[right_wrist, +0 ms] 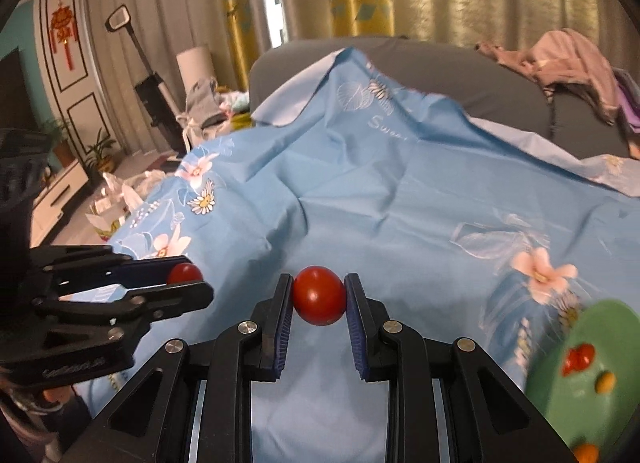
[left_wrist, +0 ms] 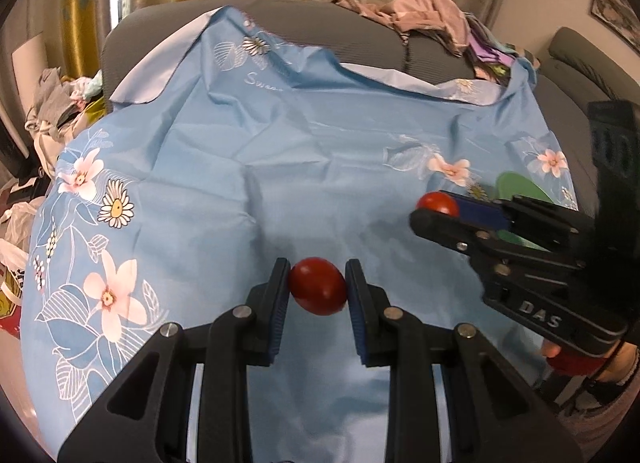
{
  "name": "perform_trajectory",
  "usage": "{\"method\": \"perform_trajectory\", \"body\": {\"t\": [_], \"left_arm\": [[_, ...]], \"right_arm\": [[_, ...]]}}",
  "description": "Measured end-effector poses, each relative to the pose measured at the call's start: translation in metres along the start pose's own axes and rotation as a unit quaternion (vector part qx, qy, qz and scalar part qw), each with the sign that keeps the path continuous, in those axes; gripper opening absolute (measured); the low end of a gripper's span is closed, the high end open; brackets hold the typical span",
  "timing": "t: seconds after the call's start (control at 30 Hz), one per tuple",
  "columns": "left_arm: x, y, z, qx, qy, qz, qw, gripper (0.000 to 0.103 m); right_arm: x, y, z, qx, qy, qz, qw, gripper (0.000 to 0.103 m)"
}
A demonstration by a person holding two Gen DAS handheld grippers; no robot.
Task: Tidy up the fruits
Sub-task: 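Carry both cherry tomatoes into the green bowl and open both grippers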
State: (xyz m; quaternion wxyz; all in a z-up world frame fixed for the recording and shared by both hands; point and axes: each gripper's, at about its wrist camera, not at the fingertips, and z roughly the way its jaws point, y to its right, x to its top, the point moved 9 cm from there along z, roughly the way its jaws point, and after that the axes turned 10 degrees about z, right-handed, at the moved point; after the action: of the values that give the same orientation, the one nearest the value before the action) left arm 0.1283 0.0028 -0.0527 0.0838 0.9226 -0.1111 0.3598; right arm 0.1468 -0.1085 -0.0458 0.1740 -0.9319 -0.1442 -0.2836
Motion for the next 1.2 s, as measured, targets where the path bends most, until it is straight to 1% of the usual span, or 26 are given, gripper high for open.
{"method": "perform_trajectory", "body": {"t": [0.27,0.53,0.7,0.87,1.07,1.2], "left_arm": [[0.010,0.050,-0.004,-0.019,0.002,0.041,0.9990,0.028],[0.030,0.101,0.001,-0.043,0.008,0.083,0.9956,0.028],[0.044,0.131,0.009,-0.057,0.005,0.112,0.9921,0.028],[0.058,0.167,0.022,-0.072,0.002,0.144,0.9869,0.028],[0.066,0.207,0.041,-0.095,-0.006,0.172,0.9804,0.028],[0.066,0.233,0.057,-0.105,-0.018,0.191,0.9757,0.028]], "right_arm": [[-0.010,0.031,-0.052,-0.030,0.039,0.026,0.998,0.028],[-0.014,0.065,-0.089,-0.064,0.069,0.046,0.994,0.028],[-0.018,0.088,-0.106,-0.079,0.083,0.061,0.992,0.028],[-0.025,0.116,-0.122,-0.097,0.094,0.088,0.987,0.028],[-0.033,0.150,-0.139,-0.123,0.103,0.113,0.981,0.028],[-0.040,0.168,-0.143,-0.136,0.101,0.127,0.977,0.028]]}}
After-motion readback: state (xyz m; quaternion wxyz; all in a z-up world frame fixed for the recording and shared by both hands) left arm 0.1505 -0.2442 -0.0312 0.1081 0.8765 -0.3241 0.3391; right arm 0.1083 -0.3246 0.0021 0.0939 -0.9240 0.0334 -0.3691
